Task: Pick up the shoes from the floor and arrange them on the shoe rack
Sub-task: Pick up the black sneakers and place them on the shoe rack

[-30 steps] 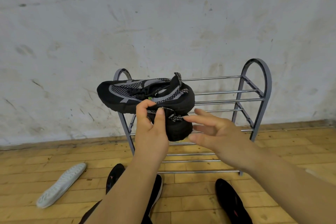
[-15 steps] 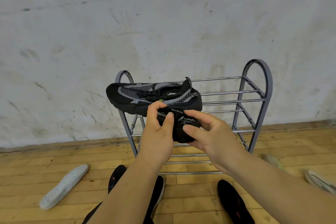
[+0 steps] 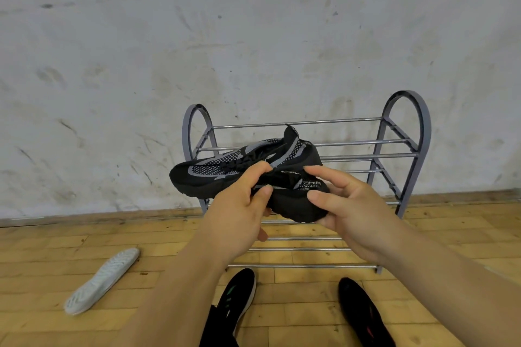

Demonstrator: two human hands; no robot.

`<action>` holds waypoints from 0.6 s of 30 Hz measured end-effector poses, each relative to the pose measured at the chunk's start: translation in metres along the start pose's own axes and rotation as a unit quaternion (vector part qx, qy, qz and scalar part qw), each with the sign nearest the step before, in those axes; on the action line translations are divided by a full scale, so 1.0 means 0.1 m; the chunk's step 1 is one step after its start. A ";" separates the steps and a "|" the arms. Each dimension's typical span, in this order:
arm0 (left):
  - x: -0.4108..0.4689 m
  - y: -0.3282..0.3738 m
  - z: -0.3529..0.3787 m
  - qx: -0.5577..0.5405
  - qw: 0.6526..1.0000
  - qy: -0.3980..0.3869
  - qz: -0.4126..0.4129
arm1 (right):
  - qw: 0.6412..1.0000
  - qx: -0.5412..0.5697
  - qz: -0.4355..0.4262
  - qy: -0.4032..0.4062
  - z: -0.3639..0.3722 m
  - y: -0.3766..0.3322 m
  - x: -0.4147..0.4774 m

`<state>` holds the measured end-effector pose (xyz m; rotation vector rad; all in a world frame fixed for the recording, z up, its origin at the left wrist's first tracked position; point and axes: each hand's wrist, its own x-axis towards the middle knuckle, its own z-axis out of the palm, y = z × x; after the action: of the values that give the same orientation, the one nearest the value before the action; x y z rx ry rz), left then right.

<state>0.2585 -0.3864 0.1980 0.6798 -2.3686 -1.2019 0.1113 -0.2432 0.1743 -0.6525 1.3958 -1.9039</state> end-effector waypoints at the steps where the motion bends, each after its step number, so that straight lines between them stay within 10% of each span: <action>1: 0.00 -0.01 -0.02 0.008 1.000 -0.003 -0.007 | 1.000 0.004 0.006 0.000 0.00 0.01 0.00; 9: 0.02 -0.13 -0.07 0.176 0.981 0.062 0.045 | 0.996 -0.085 0.007 0.011 0.01 0.10 -0.05; 18: 0.04 -0.19 -0.04 0.095 0.987 0.087 0.092 | 0.994 -0.107 0.007 0.012 0.06 0.05 -0.09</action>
<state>0.2624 -0.4009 0.1855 0.5841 -2.3565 -0.8143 0.1223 -0.2409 0.1713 -0.7203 1.6303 -1.7720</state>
